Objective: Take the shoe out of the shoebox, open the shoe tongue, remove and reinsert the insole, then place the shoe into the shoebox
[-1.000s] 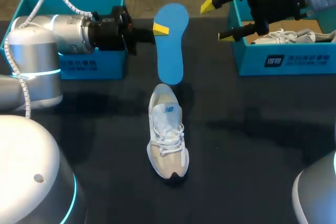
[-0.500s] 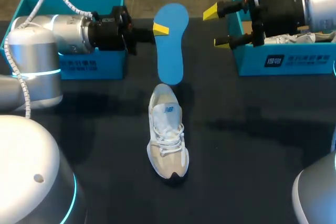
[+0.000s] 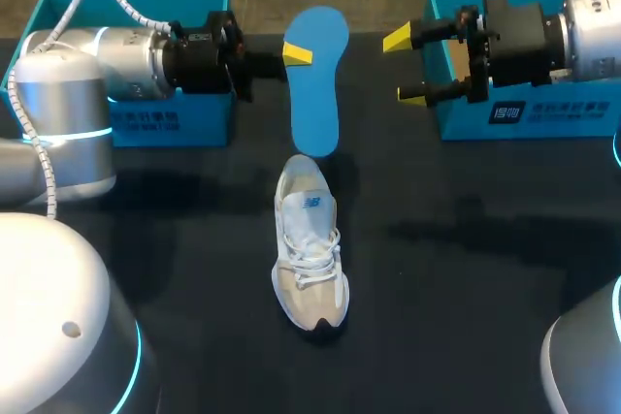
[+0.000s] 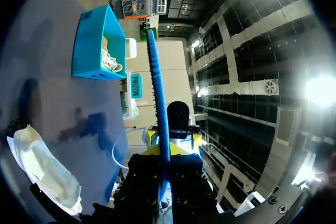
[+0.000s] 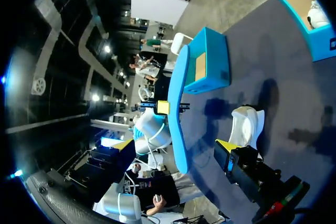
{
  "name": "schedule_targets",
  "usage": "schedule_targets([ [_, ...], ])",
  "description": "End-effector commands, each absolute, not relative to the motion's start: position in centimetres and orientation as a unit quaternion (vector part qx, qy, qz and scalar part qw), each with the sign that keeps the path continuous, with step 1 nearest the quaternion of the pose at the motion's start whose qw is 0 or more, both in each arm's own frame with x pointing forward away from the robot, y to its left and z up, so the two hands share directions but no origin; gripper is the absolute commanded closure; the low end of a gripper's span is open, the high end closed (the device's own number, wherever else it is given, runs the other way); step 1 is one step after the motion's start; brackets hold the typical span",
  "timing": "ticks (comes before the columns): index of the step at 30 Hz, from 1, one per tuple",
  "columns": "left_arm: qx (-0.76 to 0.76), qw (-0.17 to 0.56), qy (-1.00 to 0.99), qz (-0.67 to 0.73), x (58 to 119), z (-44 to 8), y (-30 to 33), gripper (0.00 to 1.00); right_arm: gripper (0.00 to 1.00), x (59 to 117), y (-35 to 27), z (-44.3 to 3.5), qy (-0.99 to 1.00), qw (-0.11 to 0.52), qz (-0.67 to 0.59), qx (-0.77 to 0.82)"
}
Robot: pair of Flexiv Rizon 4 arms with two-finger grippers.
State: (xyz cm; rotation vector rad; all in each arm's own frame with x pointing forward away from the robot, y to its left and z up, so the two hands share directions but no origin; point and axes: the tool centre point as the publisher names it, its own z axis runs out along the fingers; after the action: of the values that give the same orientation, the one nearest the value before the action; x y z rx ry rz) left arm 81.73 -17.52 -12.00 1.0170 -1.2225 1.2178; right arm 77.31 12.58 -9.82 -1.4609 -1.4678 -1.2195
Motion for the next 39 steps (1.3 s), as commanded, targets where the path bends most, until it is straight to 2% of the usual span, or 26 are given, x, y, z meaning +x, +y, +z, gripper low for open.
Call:
schedule_targets([
  [1, 0.428, 0.539, -0.515, 0.511, 81.7, -12.0, -17.5, 1.00, 0.00, 77.5, 12.9, -9.8, -0.570, 0.361, -0.472, -0.567],
  [7, 0.421, 0.527, -0.523, 0.522, 81.9, -12.1, -17.4, 1.00, 0.00, 77.5, 12.9, -9.8, -0.570, 0.361, -0.472, -0.567],
  [11, 0.301, 0.340, -0.670, 0.588, 82.6, -12.0, -16.5, 1.00, 0.00, 77.5, 12.9, -9.8, -0.570, 0.361, -0.472, -0.567],
  [14, 0.183, 0.142, -0.767, 0.598, 83.7, -12.1, -15.9, 1.00, 0.00, 77.5, 12.9, -9.8, -0.570, 0.361, -0.472, -0.567],
  [17, 0.069, 0.024, -0.810, 0.582, 84.5, -12.0, -15.6, 1.00, 0.00, 77.5, 12.9, -9.8, -0.570, 0.361, -0.472, -0.567],
  [19, 0.022, -0.007, -0.797, 0.604, 84.6, -11.7, -15.5, 1.00, 0.00, 77.5, 12.9, -9.8, -0.570, 0.361, -0.472, -0.567],
  [22, -0.022, -0.021, -0.783, 0.622, 84.7, -11.7, -15.6, 1.00, 0.00, 77.5, 12.9, -9.8, -0.570, 0.361, -0.472, -0.567],
  [39, -0.023, -0.019, -0.774, 0.633, 84.9, -11.7, -15.6, 1.00, 0.00, 77.5, 12.9, -9.8, -0.570, 0.361, -0.472, -0.567],
])
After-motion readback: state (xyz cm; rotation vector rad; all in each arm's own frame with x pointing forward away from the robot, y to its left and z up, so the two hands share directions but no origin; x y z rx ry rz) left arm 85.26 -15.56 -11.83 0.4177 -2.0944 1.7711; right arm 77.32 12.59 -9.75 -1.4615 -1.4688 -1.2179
